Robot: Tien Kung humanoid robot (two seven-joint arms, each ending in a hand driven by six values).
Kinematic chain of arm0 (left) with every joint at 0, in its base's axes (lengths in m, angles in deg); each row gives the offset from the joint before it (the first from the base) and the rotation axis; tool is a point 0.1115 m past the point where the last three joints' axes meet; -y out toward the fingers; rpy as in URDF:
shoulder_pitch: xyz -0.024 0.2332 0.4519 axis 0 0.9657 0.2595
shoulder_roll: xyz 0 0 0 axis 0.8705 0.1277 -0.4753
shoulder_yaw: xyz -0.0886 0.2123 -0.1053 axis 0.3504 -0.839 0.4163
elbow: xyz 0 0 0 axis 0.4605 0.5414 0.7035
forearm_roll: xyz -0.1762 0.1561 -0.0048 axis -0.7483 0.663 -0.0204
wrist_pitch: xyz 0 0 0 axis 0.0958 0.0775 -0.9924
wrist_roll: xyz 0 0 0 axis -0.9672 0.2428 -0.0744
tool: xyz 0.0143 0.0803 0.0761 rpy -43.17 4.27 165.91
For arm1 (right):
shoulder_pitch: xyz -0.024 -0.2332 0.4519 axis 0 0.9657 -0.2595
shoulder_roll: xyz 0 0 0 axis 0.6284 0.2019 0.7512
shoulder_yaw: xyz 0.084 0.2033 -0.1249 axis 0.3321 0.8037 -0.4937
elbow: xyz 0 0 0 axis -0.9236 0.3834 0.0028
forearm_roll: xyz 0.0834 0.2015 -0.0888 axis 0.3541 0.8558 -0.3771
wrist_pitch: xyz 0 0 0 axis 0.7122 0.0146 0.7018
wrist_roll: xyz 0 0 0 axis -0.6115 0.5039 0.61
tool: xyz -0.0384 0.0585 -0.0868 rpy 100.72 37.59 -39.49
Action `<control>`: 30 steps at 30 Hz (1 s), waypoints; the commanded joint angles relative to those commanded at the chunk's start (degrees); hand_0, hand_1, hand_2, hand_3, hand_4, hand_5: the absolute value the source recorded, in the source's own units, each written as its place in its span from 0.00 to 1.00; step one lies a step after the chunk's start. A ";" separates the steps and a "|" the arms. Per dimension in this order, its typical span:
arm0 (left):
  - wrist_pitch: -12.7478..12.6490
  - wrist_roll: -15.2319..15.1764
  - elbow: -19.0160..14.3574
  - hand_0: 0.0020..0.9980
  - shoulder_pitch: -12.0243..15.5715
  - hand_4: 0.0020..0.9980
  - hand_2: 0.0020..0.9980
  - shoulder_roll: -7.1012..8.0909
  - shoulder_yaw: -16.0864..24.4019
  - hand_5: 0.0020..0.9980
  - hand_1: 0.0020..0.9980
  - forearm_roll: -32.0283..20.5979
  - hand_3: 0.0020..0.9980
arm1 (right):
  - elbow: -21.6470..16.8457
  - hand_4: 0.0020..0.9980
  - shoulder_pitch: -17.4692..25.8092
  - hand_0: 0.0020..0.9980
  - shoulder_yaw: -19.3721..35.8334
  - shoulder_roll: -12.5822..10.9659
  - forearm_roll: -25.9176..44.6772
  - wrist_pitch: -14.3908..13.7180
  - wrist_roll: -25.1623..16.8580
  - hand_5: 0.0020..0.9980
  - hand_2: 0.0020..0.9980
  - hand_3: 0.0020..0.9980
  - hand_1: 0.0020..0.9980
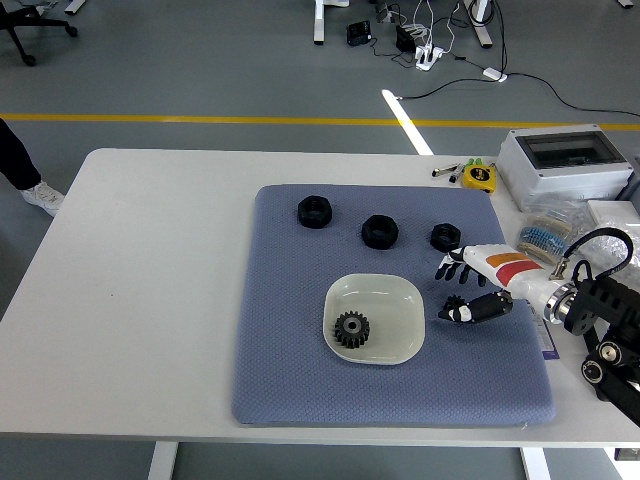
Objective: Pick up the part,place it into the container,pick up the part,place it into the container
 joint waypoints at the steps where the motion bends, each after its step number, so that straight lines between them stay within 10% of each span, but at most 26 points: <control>1: 0.01 0.04 0.01 0.71 0.03 0.68 0.67 0.00 0.11 0.63 0.64 0.11 0.58 | 0.08 0.87 0.07 0.33 -0.04 0.01 0.10 -0.02 -0.05 0.24 0.56 0.58 0.46; 30: 0.21 0.16 -0.13 0.71 0.04 0.68 0.67 -0.15 0.24 0.64 0.65 0.67 0.58 | 3.91 0.74 0.67 0.26 -1.21 0.28 2.94 -0.68 -0.60 0.21 0.46 0.51 0.40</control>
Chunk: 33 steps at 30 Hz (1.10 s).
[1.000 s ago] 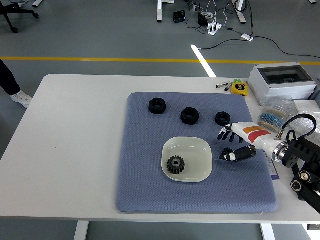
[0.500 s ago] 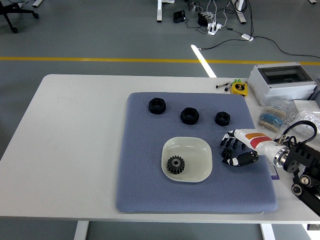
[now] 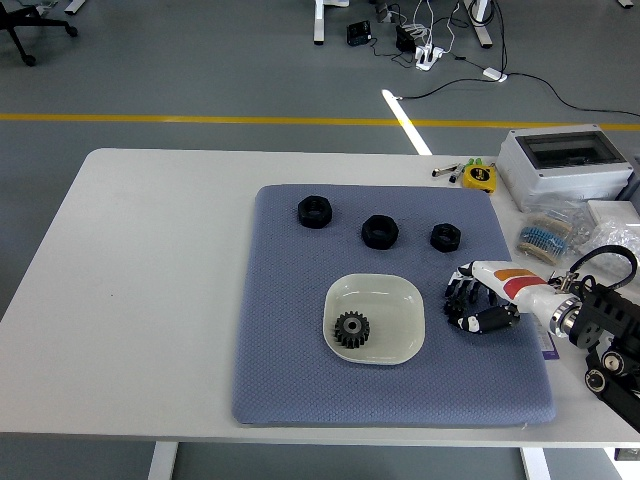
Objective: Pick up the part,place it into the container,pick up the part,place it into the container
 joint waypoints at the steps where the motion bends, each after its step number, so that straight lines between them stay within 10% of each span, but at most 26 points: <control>1: 0.00 -0.01 0.01 0.71 -0.01 0.68 0.67 0.00 0.02 0.64 0.65 -0.01 0.58 | 0.09 0.77 -0.07 0.20 -0.02 -0.01 0.06 -0.24 0.07 0.20 0.42 0.51 0.35; 30: -0.16 -0.20 0.08 0.71 -0.45 0.68 0.67 0.10 -0.45 0.64 0.64 -0.68 0.58 | -3.83 0.88 0.16 0.08 2.95 -1.31 -0.32 -2.73 1.08 0.17 0.31 0.40 0.20; 33: -0.17 -0.19 0.10 0.71 -0.39 0.68 0.67 0.11 -0.30 0.64 0.64 -0.64 0.58 | -6.27 0.81 0.73 0.12 4.86 -1.82 -1.74 0.09 1.78 0.30 0.40 0.49 0.28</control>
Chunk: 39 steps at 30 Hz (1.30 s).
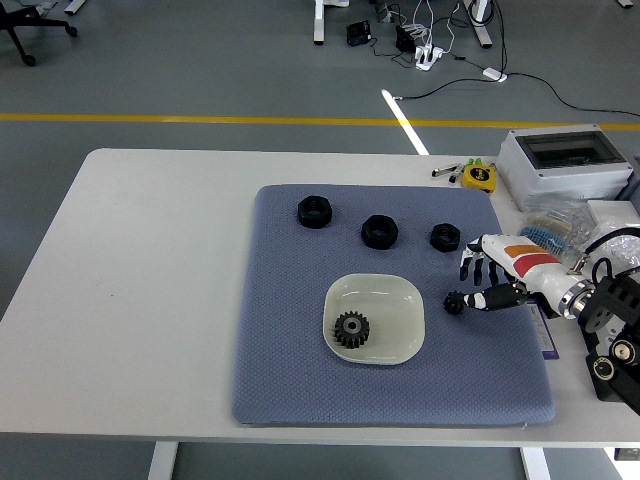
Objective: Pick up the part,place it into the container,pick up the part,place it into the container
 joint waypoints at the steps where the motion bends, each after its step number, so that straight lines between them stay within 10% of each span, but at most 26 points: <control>1: 0.01 -0.01 0.00 0.71 0.02 0.68 0.67 0.01 -0.03 0.64 0.64 -0.04 0.58 | -1.06 0.81 0.13 0.12 0.87 -0.27 -1.24 1.65 0.70 0.30 0.40 0.49 0.28; 3: 0.03 -0.02 -0.01 0.71 0.00 0.68 0.67 0.02 -0.07 0.64 0.64 -0.07 0.58 | -2.49 0.81 0.37 0.12 2.00 -0.76 -3.62 4.96 1.22 0.30 0.40 0.49 0.28; 4: 0.03 -0.02 -0.01 0.71 -0.01 0.68 0.67 0.02 -0.10 0.64 0.64 -0.10 0.58 | -2.98 0.99 0.50 0.27 2.37 -0.95 -4.23 6.02 1.35 0.38 0.61 0.63 0.46; 10: 0.02 0.07 0.02 0.71 -0.01 0.68 0.67 -0.01 0.07 0.64 0.64 0.18 0.58 | -3.57 1.00 0.33 0.37 2.46 -1.63 -5.05 8.06 2.01 0.39 0.70 0.72 0.56; 39: 0.07 0.07 -0.05 0.71 -0.12 0.68 0.67 0.02 -0.05 0.63 0.64 -0.02 0.58 | 6.99 0.91 -4.19 0.33 -5.71 2.40 -2.79 3.27 0.28 0.34 0.56 0.56 0.47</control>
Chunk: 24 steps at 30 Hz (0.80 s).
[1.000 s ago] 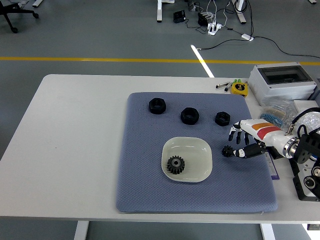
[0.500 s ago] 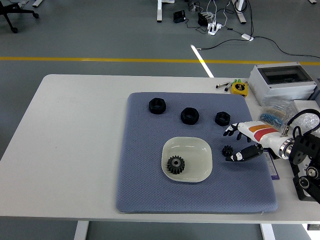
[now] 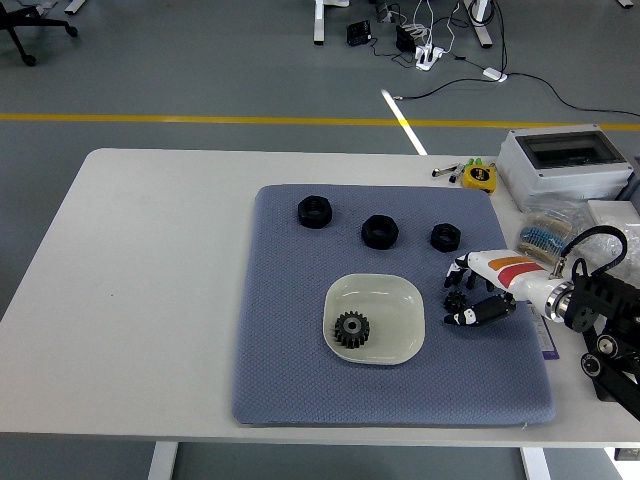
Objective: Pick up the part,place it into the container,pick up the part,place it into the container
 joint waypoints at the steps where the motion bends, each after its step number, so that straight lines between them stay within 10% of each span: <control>1: 0.00 -0.02 -0.01 0.71 0.01 0.68 0.67 0.01 -0.07 0.64 0.64 -0.07 0.58 | 0.24 0.87 0.01 0.31 -0.04 0.06 0.13 -0.27 -0.06 0.34 0.52 0.53 0.45; 24: 0.22 0.14 -0.13 0.71 0.30 0.68 0.67 -0.12 0.20 0.63 0.64 0.45 0.58 | 2.70 0.77 0.61 0.26 -1.08 0.58 0.80 -3.11 -0.44 0.35 0.47 0.52 0.41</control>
